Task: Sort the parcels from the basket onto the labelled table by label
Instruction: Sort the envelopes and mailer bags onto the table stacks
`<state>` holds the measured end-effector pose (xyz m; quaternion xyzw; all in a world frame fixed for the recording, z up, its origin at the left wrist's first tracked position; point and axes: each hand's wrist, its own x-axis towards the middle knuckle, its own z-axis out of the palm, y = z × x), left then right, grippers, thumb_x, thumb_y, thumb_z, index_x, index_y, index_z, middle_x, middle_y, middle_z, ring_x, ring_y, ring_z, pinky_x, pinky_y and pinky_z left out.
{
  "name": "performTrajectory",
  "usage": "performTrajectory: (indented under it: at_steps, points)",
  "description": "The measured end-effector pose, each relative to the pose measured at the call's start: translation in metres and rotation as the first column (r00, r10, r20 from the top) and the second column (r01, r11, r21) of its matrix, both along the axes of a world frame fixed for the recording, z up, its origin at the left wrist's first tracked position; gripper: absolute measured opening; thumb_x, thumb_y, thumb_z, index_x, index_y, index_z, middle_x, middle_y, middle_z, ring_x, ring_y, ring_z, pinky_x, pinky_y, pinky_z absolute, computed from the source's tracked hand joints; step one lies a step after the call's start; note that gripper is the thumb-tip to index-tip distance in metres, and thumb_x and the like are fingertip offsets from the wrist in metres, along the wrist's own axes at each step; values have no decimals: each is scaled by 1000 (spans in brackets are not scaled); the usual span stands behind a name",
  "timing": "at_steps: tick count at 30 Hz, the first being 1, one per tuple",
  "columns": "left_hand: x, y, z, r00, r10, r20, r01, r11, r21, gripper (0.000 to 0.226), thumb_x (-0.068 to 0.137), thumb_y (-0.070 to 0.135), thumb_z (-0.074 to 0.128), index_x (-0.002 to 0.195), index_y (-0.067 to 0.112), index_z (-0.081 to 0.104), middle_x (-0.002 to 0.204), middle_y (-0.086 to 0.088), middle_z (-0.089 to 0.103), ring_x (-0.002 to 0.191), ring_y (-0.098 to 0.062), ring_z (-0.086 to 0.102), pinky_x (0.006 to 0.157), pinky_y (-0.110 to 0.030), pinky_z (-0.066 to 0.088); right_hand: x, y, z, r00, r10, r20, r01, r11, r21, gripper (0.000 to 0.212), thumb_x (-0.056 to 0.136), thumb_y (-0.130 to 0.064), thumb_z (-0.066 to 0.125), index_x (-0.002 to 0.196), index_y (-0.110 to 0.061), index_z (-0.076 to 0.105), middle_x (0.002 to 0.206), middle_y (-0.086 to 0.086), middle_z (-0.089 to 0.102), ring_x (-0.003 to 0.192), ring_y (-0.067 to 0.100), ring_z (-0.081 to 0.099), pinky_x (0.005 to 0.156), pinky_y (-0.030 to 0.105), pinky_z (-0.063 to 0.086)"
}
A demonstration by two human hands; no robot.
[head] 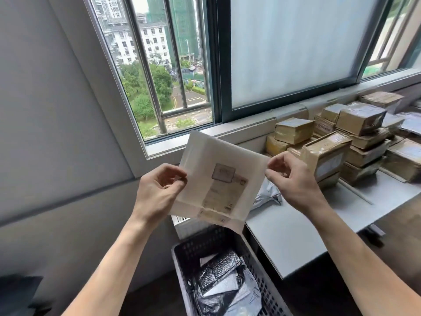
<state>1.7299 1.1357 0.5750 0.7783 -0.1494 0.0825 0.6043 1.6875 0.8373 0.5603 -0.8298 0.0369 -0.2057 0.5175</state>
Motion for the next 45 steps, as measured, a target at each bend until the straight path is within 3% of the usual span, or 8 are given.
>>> performTrajectory:
  at_steps: [6, 11, 14, 19, 25, 29, 32, 45]
  points:
    - [4, -6, 4, 891, -198, 408, -120, 765, 633, 20, 85, -1, 75, 88, 18, 70, 82, 9, 71, 79, -19, 67, 70, -31, 53, 0, 19, 38, 964, 169, 206, -46, 866, -498, 42, 92, -25, 72, 131, -15, 60, 121, -2, 59, 109, 15, 58, 98, 33, 48]
    - [1, -26, 7, 752, -430, 499, -131, 645, 753, 23, 80, -2, 76, 82, 18, 66, 74, 6, 71, 75, -25, 64, 67, -36, 52, -1, 52, 45, 936, 283, -209, -323, 456, -829, 48, 99, -53, 55, 142, -34, 48, 139, -8, 53, 130, 13, 48, 115, 41, 23]
    - [0, -30, 6, 725, -426, 541, -161, 659, 735, 24, 80, -1, 78, 83, 20, 67, 81, 8, 73, 85, -24, 67, 83, -38, 49, 3, 59, 36, 934, 203, -293, -354, 442, -824, 15, 103, -40, 50, 104, -25, 50, 115, 0, 64, 111, 26, 59, 92, 39, 39]
    - [-7, -26, -7, 752, -261, 606, -270, 716, 644, 23, 83, 9, 78, 103, 17, 73, 131, -4, 69, 124, -27, 61, 110, -43, 39, 9, 44, 11, 961, 113, -251, -258, 690, -676, 21, 100, -30, 52, 86, -22, 40, 92, 4, 65, 92, 33, 60, 72, 42, 46]
    - [-18, -16, -19, 883, 210, 420, -346, 896, 279, 19, 92, 20, 67, 110, 20, 72, 111, 7, 71, 106, -13, 63, 98, -39, 52, 10, 19, 9, 985, 116, -127, -119, 993, -15, 21, 99, -19, 66, 87, -2, 61, 80, 8, 64, 71, 22, 57, 63, 31, 45]
    - [-14, -18, -10, 953, 293, -75, -291, 956, 33, 15, 97, 20, 70, 110, 28, 68, 111, 6, 73, 95, 0, 67, 89, -28, 55, 4, 17, 15, 982, 178, -59, -128, 866, 484, 10, 101, -12, 64, 102, -3, 70, 105, 20, 76, 91, 30, 71, 86, 45, 61]
    - [-14, -25, 2, 950, 122, -287, -199, 947, -254, 10, 100, 19, 65, 108, 17, 70, 104, 2, 77, 86, -3, 71, 72, -21, 55, -4, 19, 26, 975, 222, -9, -162, 739, 654, 12, 101, -8, 59, 105, -2, 69, 104, 18, 76, 88, 22, 71, 73, 28, 62]
    - [-26, -27, 19, 975, -40, -219, -46, 926, -374, 13, 97, 8, 65, 86, 10, 72, 90, -8, 75, 76, -13, 68, 64, -20, 55, -14, 17, 23, 973, 230, 21, -180, 700, 691, 13, 102, -8, 57, 106, -6, 70, 102, 12, 77, 87, 18, 74, 72, 25, 60]
